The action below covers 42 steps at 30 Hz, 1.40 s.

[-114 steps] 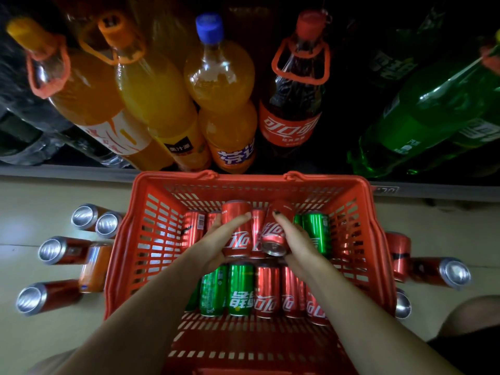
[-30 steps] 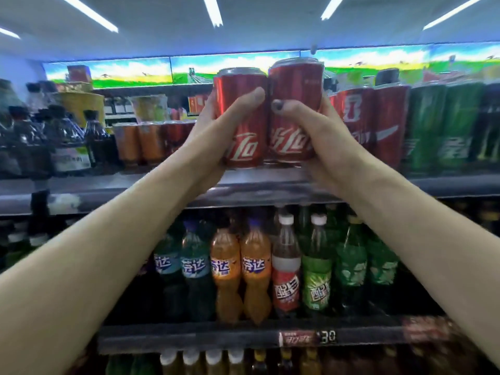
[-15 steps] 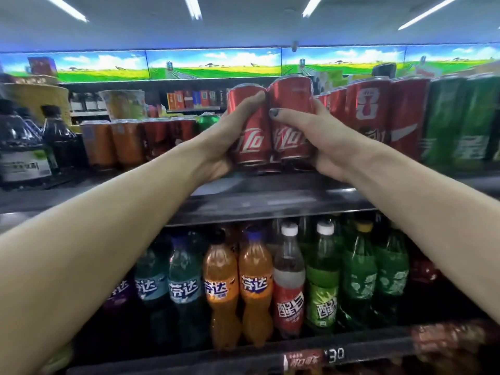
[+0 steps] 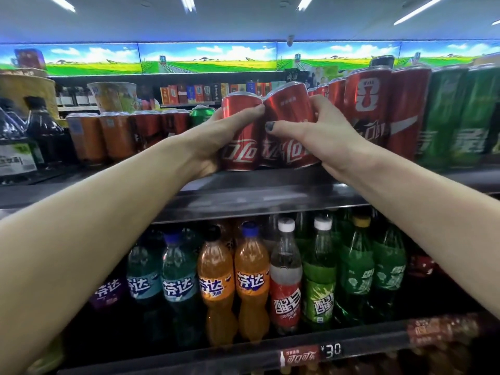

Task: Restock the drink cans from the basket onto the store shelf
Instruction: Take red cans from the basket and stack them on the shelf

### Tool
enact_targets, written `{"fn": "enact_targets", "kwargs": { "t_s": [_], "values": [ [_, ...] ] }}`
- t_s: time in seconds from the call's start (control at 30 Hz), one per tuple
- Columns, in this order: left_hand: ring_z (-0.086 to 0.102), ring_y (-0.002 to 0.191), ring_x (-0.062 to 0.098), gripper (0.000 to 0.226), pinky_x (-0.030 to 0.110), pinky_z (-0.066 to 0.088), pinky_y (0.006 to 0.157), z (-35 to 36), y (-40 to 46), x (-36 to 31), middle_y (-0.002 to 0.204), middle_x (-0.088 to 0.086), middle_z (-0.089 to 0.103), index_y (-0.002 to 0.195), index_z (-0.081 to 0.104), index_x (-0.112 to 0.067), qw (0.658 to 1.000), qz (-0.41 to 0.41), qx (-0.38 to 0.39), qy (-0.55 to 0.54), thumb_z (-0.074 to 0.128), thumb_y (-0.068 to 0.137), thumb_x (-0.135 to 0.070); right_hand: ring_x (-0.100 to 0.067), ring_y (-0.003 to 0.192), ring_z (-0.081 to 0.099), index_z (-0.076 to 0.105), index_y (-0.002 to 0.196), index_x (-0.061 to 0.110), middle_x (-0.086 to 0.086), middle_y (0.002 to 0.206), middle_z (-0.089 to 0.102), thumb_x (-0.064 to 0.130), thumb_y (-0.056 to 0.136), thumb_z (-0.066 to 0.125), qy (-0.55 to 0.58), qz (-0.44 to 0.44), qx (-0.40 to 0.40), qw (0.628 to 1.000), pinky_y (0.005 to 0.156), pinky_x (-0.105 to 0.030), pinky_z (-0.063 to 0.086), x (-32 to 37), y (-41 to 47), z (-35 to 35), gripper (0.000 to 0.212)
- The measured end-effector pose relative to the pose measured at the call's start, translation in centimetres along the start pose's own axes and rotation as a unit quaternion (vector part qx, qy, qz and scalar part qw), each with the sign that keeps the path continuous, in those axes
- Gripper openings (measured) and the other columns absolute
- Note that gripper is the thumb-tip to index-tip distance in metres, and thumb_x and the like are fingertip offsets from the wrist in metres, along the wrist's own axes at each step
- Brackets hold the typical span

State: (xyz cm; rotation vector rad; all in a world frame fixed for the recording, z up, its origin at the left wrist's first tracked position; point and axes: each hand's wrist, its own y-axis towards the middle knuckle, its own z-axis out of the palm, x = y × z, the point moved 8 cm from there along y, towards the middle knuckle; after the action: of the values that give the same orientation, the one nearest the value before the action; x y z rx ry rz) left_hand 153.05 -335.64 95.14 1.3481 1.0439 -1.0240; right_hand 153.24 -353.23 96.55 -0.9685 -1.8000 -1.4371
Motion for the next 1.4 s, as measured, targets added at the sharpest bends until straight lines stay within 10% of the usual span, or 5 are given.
{"fn": "enact_targets", "kwargs": {
  "t_s": [0.57, 0.7, 1.0, 1.23, 1.4],
  "values": [
    [0.077, 0.100, 0.017, 0.105, 0.034, 0.062, 0.087, 0.9, -0.1, 0.0, 0.123, 0.004, 0.073, 0.151, 0.032, -0.029, 0.980, 0.021, 0.008, 0.200, 0.078, 0.070, -0.077, -0.033, 0.125, 0.057, 0.026, 0.151, 0.004, -0.013, 0.139, 0.053, 0.059, 0.086, 0.072, -0.313, -0.059, -0.053, 0.946, 0.106, -0.048, 0.050, 1.6, -2.6, -1.4, 0.097],
    [0.079, 0.087, 0.010, 0.069, 0.020, 0.060, 0.067, 1.3, -0.3, -0.8, 0.110, 0.001, 0.079, 0.134, 0.057, -0.019, 0.965, 0.042, 0.014, 0.258, 0.072, 0.086, -0.066, -0.033, 0.143, 0.042, 0.003, 0.163, 0.007, -0.016, 0.158, 0.037, 0.054, 0.091, 0.070, -0.337, -0.068, -0.053, 0.938, 0.118, -0.043, 0.038, 2.0, -4.0, -2.1, 0.109],
    [0.071, 0.110, 0.023, 0.107, 0.048, 0.054, 0.105, 0.3, -0.6, -1.0, 0.120, 0.004, 0.073, 0.145, 0.042, -0.020, 0.904, 0.032, 0.023, 0.426, 0.068, 0.062, -0.082, -0.027, 0.087, 0.058, 0.047, 0.130, 0.014, -0.007, 0.112, 0.055, 0.012, 0.095, 0.063, -0.432, -0.256, -0.071, 0.862, 0.073, -0.040, 0.048, 4.8, -6.9, -0.7, 0.039],
    [0.073, 0.102, 0.013, 0.026, 0.036, 0.057, 0.100, 3.0, -0.7, -2.1, 0.107, -0.003, 0.077, 0.113, 0.063, -0.029, 0.919, 0.092, 0.024, 0.382, 0.076, 0.094, -0.040, -0.034, 0.089, 0.059, 0.049, 0.127, 0.015, -0.008, 0.106, 0.057, 0.006, 0.094, 0.055, -0.438, -0.207, -0.080, 0.871, 0.076, -0.043, 0.048, 3.3, -5.4, -1.4, 0.035],
    [0.074, 0.106, 0.015, 0.105, 0.040, 0.057, 0.100, 3.1, 0.1, -1.4, 0.117, -0.004, 0.076, 0.138, 0.052, -0.026, 0.927, 0.079, 0.008, 0.366, 0.084, 0.054, -0.080, -0.037, 0.097, 0.061, 0.054, 0.131, 0.015, -0.010, 0.115, 0.056, 0.015, 0.098, 0.053, -0.435, -0.196, -0.076, 0.875, 0.081, -0.043, 0.050, 2.7, -5.0, -1.1, 0.033]
  ]
}}
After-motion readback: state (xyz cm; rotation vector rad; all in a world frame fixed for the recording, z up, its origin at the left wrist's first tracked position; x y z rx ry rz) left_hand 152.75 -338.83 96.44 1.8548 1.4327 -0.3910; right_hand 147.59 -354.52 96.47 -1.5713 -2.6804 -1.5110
